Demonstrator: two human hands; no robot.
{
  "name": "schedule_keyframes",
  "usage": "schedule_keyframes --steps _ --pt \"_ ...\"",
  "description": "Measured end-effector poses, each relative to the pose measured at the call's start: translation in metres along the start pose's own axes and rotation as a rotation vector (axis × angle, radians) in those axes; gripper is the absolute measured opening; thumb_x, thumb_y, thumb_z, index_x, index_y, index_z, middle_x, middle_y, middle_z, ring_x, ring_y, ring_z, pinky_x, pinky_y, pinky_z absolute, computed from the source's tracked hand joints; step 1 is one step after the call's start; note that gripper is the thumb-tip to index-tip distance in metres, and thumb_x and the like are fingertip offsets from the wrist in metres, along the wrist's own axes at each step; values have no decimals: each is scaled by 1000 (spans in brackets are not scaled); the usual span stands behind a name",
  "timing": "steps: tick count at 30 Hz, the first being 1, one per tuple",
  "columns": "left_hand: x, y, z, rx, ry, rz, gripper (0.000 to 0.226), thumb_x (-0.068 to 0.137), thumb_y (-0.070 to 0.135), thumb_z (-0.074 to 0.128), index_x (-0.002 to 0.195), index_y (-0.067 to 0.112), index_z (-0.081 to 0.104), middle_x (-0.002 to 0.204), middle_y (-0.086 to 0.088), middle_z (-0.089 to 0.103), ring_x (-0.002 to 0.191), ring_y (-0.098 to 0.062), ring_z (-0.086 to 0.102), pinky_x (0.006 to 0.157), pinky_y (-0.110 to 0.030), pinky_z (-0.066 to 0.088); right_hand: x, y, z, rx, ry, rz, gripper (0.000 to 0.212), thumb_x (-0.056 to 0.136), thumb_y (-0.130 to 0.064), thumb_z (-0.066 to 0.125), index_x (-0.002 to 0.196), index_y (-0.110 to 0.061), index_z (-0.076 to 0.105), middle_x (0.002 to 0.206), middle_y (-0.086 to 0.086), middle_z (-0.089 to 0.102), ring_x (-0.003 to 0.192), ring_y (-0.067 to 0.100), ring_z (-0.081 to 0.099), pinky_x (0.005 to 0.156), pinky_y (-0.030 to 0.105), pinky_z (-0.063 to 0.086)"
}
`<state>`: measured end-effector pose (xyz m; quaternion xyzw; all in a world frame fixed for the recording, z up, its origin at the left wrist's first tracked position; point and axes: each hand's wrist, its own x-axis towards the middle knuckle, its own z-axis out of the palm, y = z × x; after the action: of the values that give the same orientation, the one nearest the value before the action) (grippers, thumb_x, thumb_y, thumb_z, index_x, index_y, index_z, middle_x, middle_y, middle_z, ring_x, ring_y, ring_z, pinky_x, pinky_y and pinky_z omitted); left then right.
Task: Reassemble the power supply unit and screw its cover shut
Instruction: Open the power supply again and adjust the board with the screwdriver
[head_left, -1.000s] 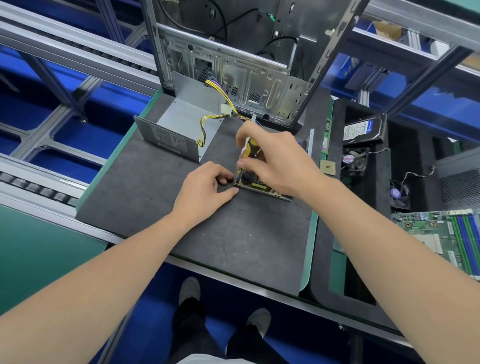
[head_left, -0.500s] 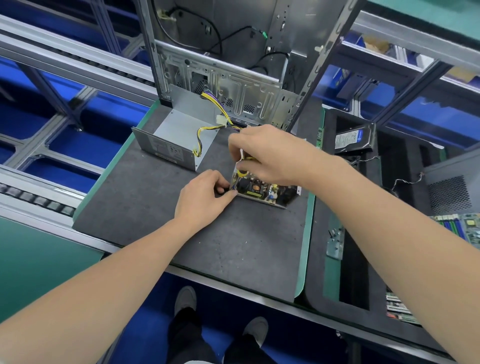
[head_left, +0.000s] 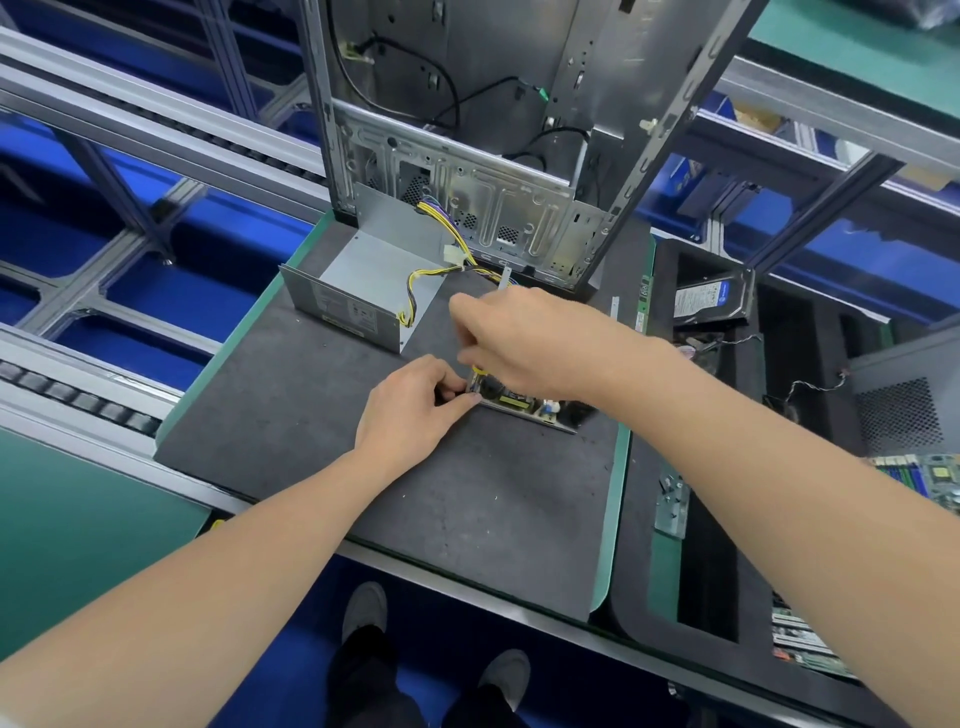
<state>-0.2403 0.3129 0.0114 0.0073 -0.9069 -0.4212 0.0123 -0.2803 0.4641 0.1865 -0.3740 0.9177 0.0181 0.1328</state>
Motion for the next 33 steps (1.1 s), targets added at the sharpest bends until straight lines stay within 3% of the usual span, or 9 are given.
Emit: schedule_keyframes --steps 4,7,11,18,21,24,28,31,33 --pt "-1 0 0 13 4 11 24 82 53 76 74 42 56 80 22 63 84 12 56 60 -17 37 6 -12 8 -117 84 202 32 111 -44 37 113 -13 46 70 0 26 72 32 42 48 33 19" --pt "-1 2 -1 18 11 11 29 82 51 77 70 44 51 75 21 60 81 13 55 57 -17 33 0 -7 0 -76 6 38 20 105 -36 45 103 -19 33 85 -1 32 64 28 41 54 38 32" --pt "-1 1 -2 2 0 -1 24 81 52 78 75 41 58 78 20 63 83 10 57 58 -17 35 -5 3 -14 -102 -123 -186 23 91 -3 59 102 -17 46 108 1 44 72 22 46 64 44 43" --pt "2 1 -3 1 -25 -22 19 77 47 82 78 41 64 75 22 62 79 12 55 59 -22 38 -1 -6 5 -172 67 123 25 110 -40 41 108 -15 40 68 1 28 71 34 42 51 36 26" --pt "1 2 -4 1 -28 -12 23 76 42 81 73 46 58 81 29 63 78 13 55 61 -24 40 -4 3 -1 -60 -26 -12 26 106 -36 51 105 -17 34 91 5 45 77 35 54 59 46 44" --pt "1 2 -5 -6 -34 -2 24 78 39 79 74 48 58 92 35 61 78 12 55 64 -26 45 -9 9 -8 -72 -119 -209 17 97 -10 58 110 -16 48 112 2 47 86 28 56 74 48 49" --pt "1 2 -5 -3 -29 9 25 78 38 79 74 49 56 93 36 60 78 11 55 62 -23 43 -5 5 2 -109 5 -105 15 101 -20 59 102 -17 44 95 3 51 85 33 59 57 41 39" --pt "0 2 -5 -2 -26 10 24 78 38 79 74 48 57 91 35 61 77 12 55 61 -22 41 0 -2 12 -207 92 59 23 109 -36 47 108 -13 44 70 4 31 73 36 51 47 35 15" --pt "0 2 -4 2 -18 6 22 78 38 79 75 46 59 84 31 63 78 12 55 61 -20 40 1 -4 16 -219 116 128 28 110 -39 41 112 -11 45 66 2 22 75 39 54 47 33 12"
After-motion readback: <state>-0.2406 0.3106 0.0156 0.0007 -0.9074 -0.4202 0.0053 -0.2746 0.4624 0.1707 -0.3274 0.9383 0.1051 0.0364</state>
